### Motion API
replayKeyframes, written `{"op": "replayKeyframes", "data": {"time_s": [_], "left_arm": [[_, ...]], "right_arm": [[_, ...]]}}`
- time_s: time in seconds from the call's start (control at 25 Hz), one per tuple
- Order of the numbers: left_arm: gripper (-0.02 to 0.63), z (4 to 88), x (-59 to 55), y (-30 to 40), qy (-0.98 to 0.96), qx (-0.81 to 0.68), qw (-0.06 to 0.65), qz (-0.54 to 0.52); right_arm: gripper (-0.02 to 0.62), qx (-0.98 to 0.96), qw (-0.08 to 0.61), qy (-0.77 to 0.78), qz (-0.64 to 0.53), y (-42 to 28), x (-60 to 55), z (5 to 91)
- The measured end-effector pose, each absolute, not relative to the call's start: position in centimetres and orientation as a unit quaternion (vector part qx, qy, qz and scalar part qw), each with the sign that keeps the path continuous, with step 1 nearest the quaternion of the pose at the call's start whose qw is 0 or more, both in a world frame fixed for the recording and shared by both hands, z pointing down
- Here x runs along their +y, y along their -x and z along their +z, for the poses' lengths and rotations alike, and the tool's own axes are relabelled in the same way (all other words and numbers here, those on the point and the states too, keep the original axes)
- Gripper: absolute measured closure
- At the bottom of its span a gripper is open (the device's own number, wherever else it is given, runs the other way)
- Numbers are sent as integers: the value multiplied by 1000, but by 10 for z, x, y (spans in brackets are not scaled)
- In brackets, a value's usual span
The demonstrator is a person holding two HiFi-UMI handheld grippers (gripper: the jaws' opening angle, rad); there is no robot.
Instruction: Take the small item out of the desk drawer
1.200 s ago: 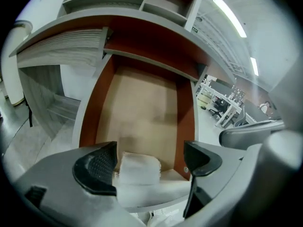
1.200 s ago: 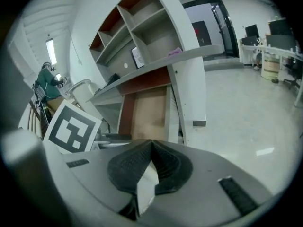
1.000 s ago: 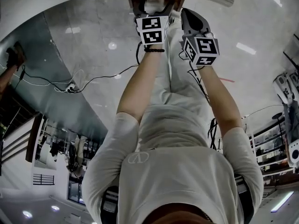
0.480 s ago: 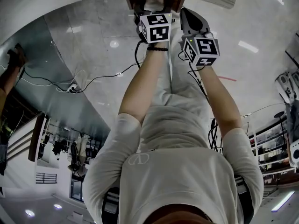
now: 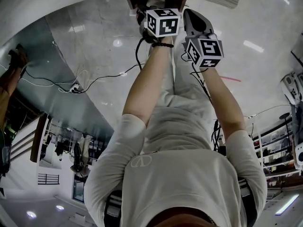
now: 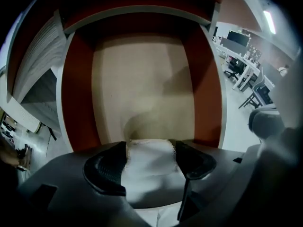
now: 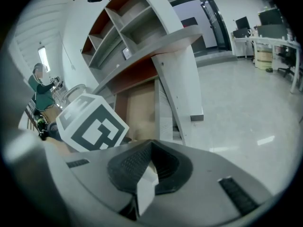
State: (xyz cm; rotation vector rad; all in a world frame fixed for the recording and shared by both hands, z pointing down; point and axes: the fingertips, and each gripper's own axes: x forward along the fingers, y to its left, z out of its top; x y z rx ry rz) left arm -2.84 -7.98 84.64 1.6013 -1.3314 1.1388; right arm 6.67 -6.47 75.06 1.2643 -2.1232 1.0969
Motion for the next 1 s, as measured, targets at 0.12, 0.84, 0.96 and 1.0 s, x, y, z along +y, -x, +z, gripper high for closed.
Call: {"op": "replayKeyframes", "data": {"time_s": [0.12, 0.84, 0.96, 1.0], "left_arm": [[316, 850, -78, 32, -621, -516, 370, 459], [351, 840, -79, 32, -640, -515, 367, 437], [351, 838, -79, 32, -644, -514, 369, 429], [351, 837, -79, 31, -646, -514, 369, 427]], "right_arm": [[594, -765, 215, -458, 399, -69, -63, 753], [594, -759, 203, -471, 401, -78, -64, 751], [594, -757, 202, -474, 403, -79, -62, 750], [594, -756, 202, -474, 404, -80, -61, 748]]}}
